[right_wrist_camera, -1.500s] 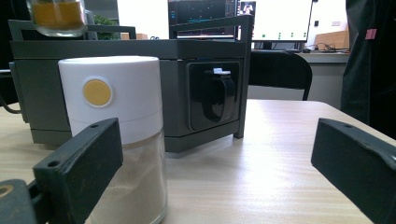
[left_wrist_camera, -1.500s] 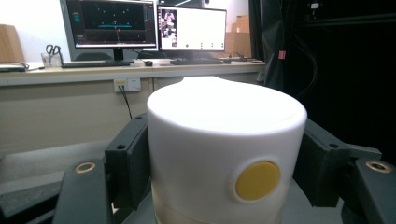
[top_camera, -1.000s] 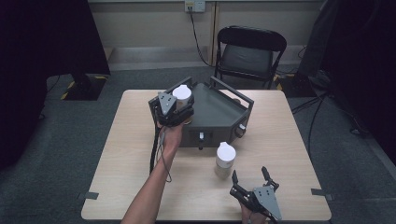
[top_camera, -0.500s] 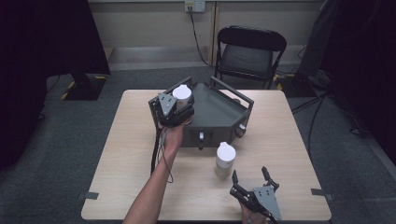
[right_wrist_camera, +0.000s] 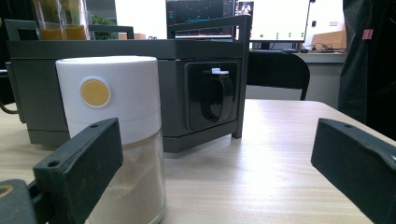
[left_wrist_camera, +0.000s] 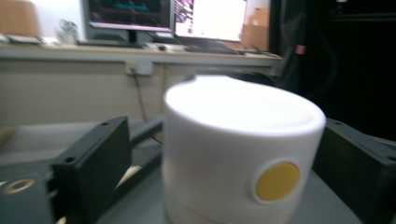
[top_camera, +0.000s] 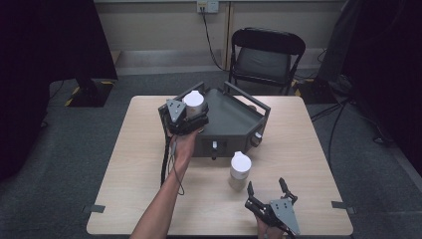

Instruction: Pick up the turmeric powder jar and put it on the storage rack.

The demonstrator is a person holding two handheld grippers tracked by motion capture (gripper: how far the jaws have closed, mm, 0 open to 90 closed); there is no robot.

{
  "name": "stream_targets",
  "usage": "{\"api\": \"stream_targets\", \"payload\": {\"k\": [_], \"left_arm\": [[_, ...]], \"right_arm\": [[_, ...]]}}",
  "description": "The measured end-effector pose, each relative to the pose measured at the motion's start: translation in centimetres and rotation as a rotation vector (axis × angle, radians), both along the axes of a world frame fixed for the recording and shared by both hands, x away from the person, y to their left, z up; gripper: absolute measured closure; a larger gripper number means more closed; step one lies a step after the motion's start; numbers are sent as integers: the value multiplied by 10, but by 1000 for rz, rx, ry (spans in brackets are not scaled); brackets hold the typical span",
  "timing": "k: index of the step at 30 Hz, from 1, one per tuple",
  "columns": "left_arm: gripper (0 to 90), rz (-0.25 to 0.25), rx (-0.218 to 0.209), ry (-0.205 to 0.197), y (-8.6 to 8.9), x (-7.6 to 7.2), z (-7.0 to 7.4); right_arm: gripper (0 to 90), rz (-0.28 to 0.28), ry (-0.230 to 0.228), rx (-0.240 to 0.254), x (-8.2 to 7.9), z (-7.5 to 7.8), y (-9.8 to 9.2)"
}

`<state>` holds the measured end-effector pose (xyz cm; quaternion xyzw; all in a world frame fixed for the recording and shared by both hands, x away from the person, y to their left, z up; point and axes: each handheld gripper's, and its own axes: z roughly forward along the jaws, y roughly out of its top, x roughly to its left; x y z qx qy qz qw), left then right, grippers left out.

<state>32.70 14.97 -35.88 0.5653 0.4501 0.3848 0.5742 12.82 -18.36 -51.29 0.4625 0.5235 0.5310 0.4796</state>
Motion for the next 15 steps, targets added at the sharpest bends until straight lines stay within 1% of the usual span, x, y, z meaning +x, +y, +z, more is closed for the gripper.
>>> {"api": "stream_targets", "payload": {"k": [2,3,4,8,12,15], "left_arm": [[19,1,-19,12,2,-1,2],[0,2,-27,11,4,-2,2],[0,-3,-33,6,5,-4,1],[0,-10,-16,1,8,-8,1],[0,-11,-8,-26,10,-14,-3],[0,-15,-18,-37,14,-20,-5]], "right_arm": [[7,0,0,0,0,0,0],[7,0,0,0,0,0,0],[7,0,0,0,0,0,0],[7,1,0,0,0,0,0],[7,1,0,0,0,0,0],[7,1,0,0,0,0,0]]}}
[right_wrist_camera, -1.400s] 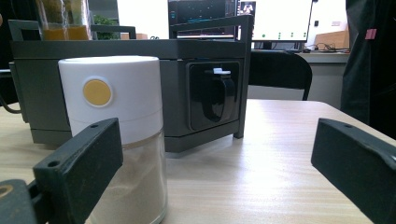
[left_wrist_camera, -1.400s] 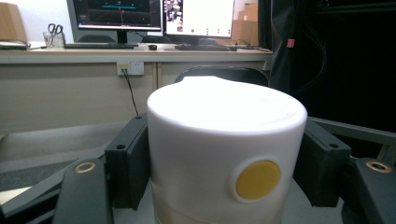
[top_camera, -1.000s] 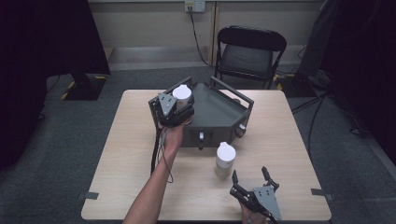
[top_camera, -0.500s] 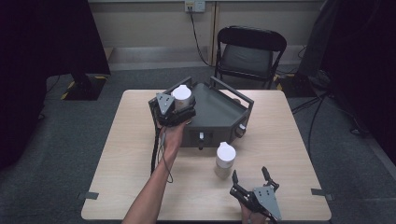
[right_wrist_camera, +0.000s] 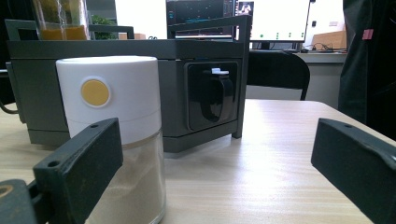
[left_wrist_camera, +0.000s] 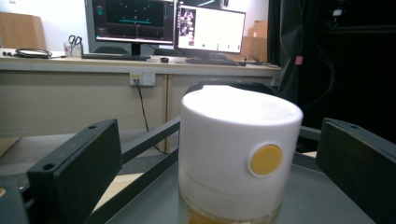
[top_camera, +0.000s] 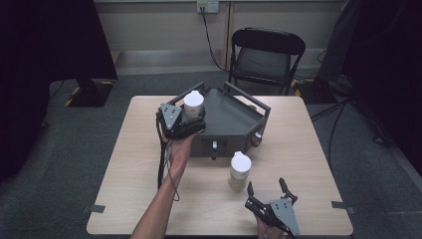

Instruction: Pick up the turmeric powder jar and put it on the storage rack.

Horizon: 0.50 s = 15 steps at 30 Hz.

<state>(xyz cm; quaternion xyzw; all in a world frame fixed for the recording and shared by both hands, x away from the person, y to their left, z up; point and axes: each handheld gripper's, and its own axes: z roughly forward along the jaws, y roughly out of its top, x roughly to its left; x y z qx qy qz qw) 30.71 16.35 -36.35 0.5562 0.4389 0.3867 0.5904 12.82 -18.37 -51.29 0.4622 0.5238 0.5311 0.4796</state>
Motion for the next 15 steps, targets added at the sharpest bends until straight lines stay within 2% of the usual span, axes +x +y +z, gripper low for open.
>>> {"api": "stream_targets", "payload": {"k": [6,9,11,15], "left_arm": [[0,2,-17,-5,9,-9,-1],[0,4,11,2,11,-14,0],[0,8,19,-12,11,-19,-2],[0,-1,16,-20,16,-28,-4]], "right_arm": [[7,-4,0,0,0,0,1],[7,-4,0,0,0,0,1],[7,-4,0,0,0,0,1],[7,-4,0,0,0,0,1]]}}
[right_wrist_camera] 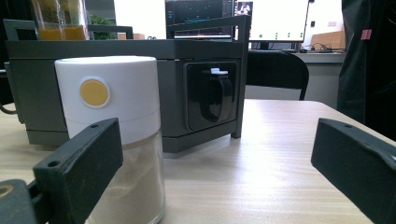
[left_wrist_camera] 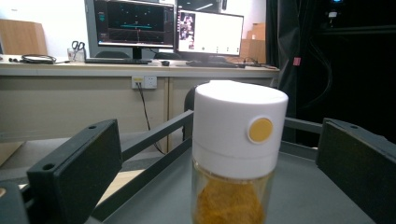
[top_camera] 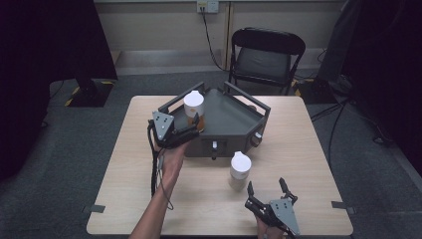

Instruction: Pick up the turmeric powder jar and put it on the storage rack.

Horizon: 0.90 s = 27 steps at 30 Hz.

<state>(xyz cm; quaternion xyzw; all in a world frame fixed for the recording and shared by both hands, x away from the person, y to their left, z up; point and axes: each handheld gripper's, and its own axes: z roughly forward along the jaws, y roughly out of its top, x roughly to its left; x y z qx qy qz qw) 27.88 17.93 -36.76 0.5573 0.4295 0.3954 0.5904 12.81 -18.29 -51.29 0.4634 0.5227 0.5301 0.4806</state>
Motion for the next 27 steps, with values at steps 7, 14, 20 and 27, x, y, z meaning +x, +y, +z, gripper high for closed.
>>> {"api": "stream_targets", "payload": {"k": [7,14,20,27], "left_arm": [[0,19,-5,1,5,-15,-2],[0,10,-26,-9,12,-28,-12],[0,26,-19,-8,18,-39,-26],[0,37,-7,-22,25,-51,-38]], "right_arm": [[7,-2,1,0,0,0,0],[7,-5,0,0,0,0,1],[7,-8,0,0,0,0,1],[7,-8,0,-1,0,0,1]]}}
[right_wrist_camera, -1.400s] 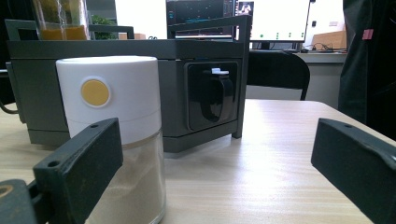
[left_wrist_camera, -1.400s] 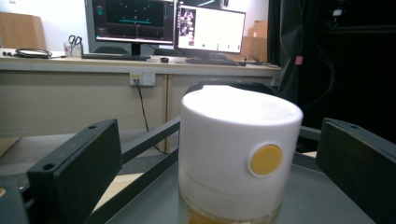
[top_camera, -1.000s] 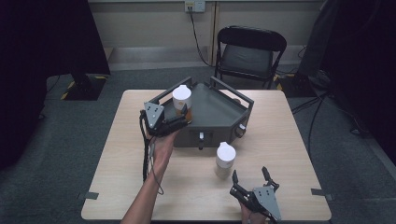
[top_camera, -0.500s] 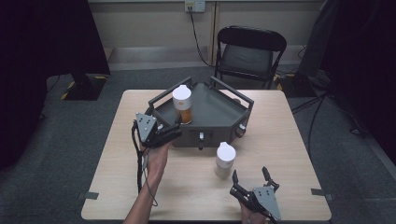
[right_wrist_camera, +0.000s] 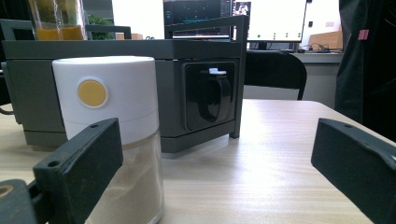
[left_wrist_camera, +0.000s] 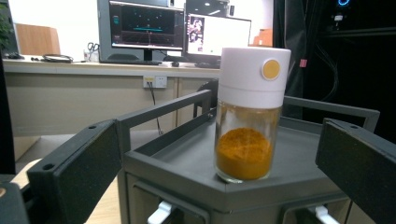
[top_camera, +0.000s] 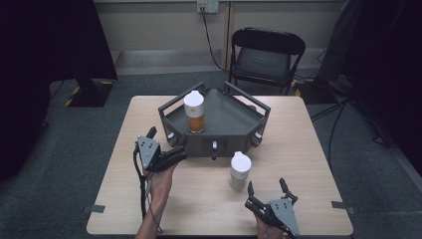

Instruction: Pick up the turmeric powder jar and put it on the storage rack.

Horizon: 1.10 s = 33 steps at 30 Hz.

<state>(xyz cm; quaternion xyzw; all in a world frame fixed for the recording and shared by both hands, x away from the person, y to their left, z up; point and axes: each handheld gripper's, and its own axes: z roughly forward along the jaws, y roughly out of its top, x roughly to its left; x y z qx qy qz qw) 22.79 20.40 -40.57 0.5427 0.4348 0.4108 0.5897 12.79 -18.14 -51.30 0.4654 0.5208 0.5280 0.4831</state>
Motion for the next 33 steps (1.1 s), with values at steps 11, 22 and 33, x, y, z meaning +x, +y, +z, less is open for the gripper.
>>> {"api": "stream_targets", "payload": {"k": [11,22,33], "left_arm": [[0,30,17,-3,3,-22,-17],[1,17,43,-31,8,-39,-35],[9,4,63,-40,7,-54,-58]], "right_arm": [[7,-1,0,0,0,0,0],[7,-4,0,-1,0,0,1],[7,-4,0,0,0,0,1]]}}
